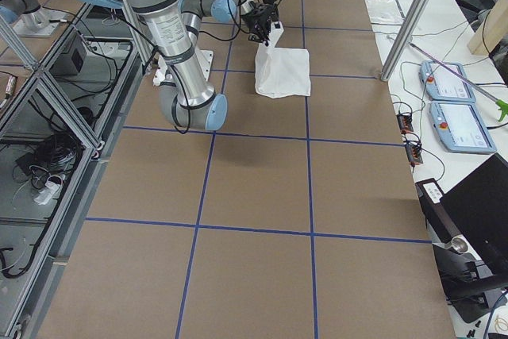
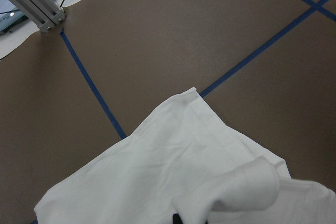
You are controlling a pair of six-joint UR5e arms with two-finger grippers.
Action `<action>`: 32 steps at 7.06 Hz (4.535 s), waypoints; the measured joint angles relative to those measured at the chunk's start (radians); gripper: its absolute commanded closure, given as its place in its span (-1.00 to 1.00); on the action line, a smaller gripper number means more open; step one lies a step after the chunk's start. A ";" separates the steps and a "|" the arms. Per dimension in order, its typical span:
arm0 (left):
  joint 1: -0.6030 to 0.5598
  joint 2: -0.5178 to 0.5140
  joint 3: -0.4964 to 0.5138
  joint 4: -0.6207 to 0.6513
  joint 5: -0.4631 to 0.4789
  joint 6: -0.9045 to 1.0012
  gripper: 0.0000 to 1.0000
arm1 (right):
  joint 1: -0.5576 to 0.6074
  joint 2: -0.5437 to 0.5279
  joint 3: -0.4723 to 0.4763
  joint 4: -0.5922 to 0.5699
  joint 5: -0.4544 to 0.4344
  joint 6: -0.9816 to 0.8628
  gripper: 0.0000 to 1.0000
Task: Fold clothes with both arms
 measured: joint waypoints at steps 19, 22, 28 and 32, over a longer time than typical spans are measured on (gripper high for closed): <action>-0.145 0.007 0.281 -0.277 -0.076 0.413 -1.00 | 0.159 0.245 -0.857 0.321 0.018 -0.386 -1.00; -0.125 0.001 0.285 -0.277 -0.074 0.329 -1.00 | 0.274 0.231 -0.843 0.329 0.108 -0.549 -1.00; -0.025 -0.106 0.472 -0.277 0.056 0.163 -1.00 | 0.308 0.076 -0.548 0.335 0.241 -0.635 -1.00; -0.104 -0.220 0.691 -0.283 0.158 0.112 -1.00 | 0.298 0.050 -0.534 0.337 0.233 -0.625 -1.00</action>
